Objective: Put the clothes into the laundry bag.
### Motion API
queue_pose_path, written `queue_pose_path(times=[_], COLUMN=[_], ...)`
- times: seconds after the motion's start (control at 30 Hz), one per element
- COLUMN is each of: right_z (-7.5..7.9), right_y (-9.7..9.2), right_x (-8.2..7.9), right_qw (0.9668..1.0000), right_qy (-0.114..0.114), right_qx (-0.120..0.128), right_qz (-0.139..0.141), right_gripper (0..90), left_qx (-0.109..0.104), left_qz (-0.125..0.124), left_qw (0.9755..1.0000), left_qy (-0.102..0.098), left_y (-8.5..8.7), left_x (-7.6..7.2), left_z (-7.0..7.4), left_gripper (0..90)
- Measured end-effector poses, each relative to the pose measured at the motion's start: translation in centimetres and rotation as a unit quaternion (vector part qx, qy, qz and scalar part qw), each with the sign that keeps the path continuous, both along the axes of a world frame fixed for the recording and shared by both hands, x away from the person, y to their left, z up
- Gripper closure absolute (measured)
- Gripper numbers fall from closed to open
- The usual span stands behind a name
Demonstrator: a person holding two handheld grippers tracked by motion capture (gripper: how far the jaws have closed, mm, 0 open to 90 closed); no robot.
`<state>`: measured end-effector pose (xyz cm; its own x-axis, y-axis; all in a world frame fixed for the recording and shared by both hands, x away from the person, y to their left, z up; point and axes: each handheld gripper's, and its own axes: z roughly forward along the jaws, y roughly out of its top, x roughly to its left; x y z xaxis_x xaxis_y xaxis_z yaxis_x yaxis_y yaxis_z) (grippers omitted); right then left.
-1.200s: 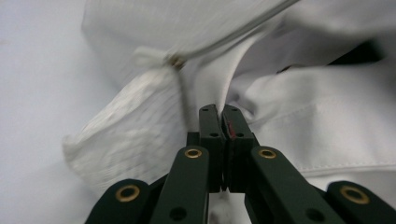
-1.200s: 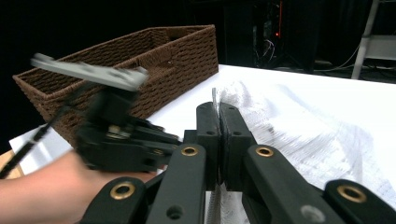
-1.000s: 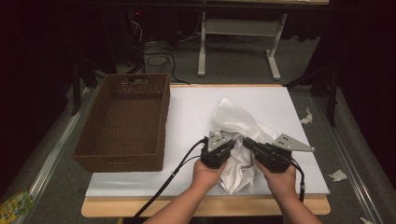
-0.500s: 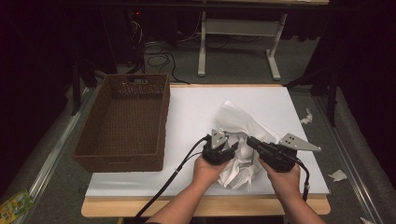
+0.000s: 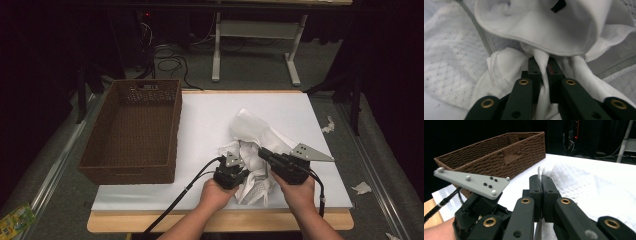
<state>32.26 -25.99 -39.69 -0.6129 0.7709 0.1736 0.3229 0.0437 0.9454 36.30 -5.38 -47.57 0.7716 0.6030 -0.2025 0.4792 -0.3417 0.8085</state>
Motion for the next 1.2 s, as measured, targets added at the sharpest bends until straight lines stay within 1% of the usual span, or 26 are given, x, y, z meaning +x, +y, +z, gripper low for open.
queue_pose_path(times=[0.03, 0.13, 0.17, 0.2, 0.23, 0.3, 0.33, 0.4, 0.47, 0.53, 0.57, 0.6, 0.63, 0.67, 0.73, 0.77, 0.87, 0.9, 0.93, 0.97, 1.0, 1.03, 1.07, 1.1, 1.17, 1.2], right_z=[0.0, 0.1, 0.2, 0.6, 0.8, 1.1, 1.2, 1.2, 1.1, 1.0, 1.0, 1.0, 1.0, 0.9, 1.0, 1.0, 1.2, 1.2, 1.2, 1.2, 1.1, 1.1, 1.1, 1.1, 1.1, 1.1], right_y=[0.0, 0.6, 0.7, 1.1, 1.2, 1.4, 1.5, 1.4, 1.4, 1.4, 1.4, 1.3, 1.3, 1.3, 1.1, 1.0, 0.5, 0.5, 0.3, 0.1, -0.3, -0.3, -0.5, -0.5, -0.6, -0.5], right_x=[0.0, 0.0, 0.0, -0.2, -0.4, -0.7, -0.8, -0.7, -0.6, -0.5, -0.5, -0.5, -0.5, -0.5, -0.6, -0.6, -0.8, -0.8, -0.8, -0.7, -0.7, -0.7, -0.8, -0.8, -0.8, -0.8], right_qw=[1.0, 0.9999, 0.9999, 0.9995, 0.9994, 0.9991, 0.9991, 0.9992, 0.9993, 0.9994, 0.9994, 0.9994, 0.9994, 0.9994, 0.9995, 0.9995, 0.9995, 0.9995, 0.9995, 0.9995, 0.9996, 0.9996, 0.9996, 0.9996, 0.9997, 0.9997], right_qy=[0.0, -0.006, -0.007, -0.013, -0.017, -0.023, -0.023, -0.023, -0.021, -0.018, -0.018, -0.018, -0.018, -0.017, -0.018, -0.018, -0.021, -0.021, -0.022, -0.022, -0.019, -0.019, -0.02, -0.02, -0.018, -0.02], right_qx=[0.0, -0.005, -0.005, 0.0, 0.0, -0.001, -0.001, -0.001, -0.001, -0.001, -0.001, -0.002, -0.002, 0.0, 0.0, 0.001, 0.005, 0.005, 0.006, 0.005, 0.009, 0.009, 0.01, 0.01, 0.01, 0.007], right_qz=[0.0, 0.008, 0.013, 0.027, 0.031, 0.036, 0.035, 0.034, 0.032, 0.03, 0.03, 0.029, 0.029, 0.029, 0.028, 0.027, 0.022, 0.022, 0.023, 0.02, 0.02, 0.02, 0.016, 0.016, 0.016, 0.016], right_gripper=[89.1, 89.1, 89.0, 89.0, 89.0, 89.0, 89.0, 89.1, 89.1, 89.1, 89.1, 89.1, 89.1, 89.1, 89.1, 89.1, 89.0, 89.0, 89.1, 89.0, 89.0, 89.0, 89.0, 89.0, 89.0, 89.0], left_qx=[0.0, -0.032, -0.041, -0.063, -0.069, -0.077, -0.087, -0.087, -0.083, -0.082, -0.082, -0.066, -0.066, -0.057, -0.045, -0.045, -0.028, -0.028, -0.03, -0.034, -0.05, -0.05, -0.056, -0.056, -0.067, -0.074], left_qz=[0.0, 0.017, 0.021, 0.041, 0.046, 0.056, 0.058, 0.057, 0.054, 0.047, 0.047, 0.048, 0.048, 0.058, 0.068, 0.068, 0.094, 0.094, 0.092, 0.087, 0.072, 0.072, 0.064, 0.064, 0.056, 0.054], left_qw=[1.0, 0.999, 0.9981, 0.9953, 0.9943, 0.9913, 0.9899, 0.9896, 0.9888, 0.9891, 0.9891, 0.9903, 0.9903, 0.9905, 0.9902, 0.9902, 0.9894, 0.9894, 0.9904, 0.9911, 0.9912, 0.9912, 0.9916, 0.9916, 0.9918, 0.9913], left_qy=[0.0, -0.025, -0.042, -0.062, -0.067, -0.09, -0.096, -0.099, -0.111, -0.113, -0.113, -0.113, -0.113, -0.111, -0.113, -0.113, -0.107, -0.107, -0.099, -0.095, -0.099, -0.099, -0.097, -0.097, -0.094, -0.094], left_y=[0.0, 1.5, 2.4, 3.9, 4.5, 5.4, 5.5, 5.4, 4.6, 2.8, 2.8, 1.2, 1.2, 0.2, -0.5, -0.5, -1.8, -1.8, -2.1, -2.1, -1.5, -1.5, -0.5, -0.5, 0.8, 1.3], left_x=[0.0, -0.7, -1.3, -2.2, -2.6, -3.4, -3.6, -3.7, -3.7, -3.1, -3.1, -2.2, -2.2, -1.2, -0.3, -0.3, 1.7, 1.7, 2.0, 2.0, 1.6, 1.6, 0.9, 0.9, 0.2, -0.2], left_z=[0.0, 1.0, 1.7, 2.8, 3.3, 4.5, 5.1, 5.4, 5.7, 5.4, 5.4, 4.7, 4.7, 4.0, 3.5, 3.5, 2.3, 2.3, 2.2, 2.4, 2.8, 2.8, 3.1, 3.1, 3.4, 3.5], left_gripper=[85.9, 86.2, 86.3, 86.3, 86.3, 86.2, 86.2, 85.9, 85.9, 85.8, 85.7, 85.6, 85.4, 85.4, 85.3, 85.3, 84.4, 82.3, 82.3, 77.2, 63.9, 58.2, 54.1, 51.1, 49.0, 41.3])
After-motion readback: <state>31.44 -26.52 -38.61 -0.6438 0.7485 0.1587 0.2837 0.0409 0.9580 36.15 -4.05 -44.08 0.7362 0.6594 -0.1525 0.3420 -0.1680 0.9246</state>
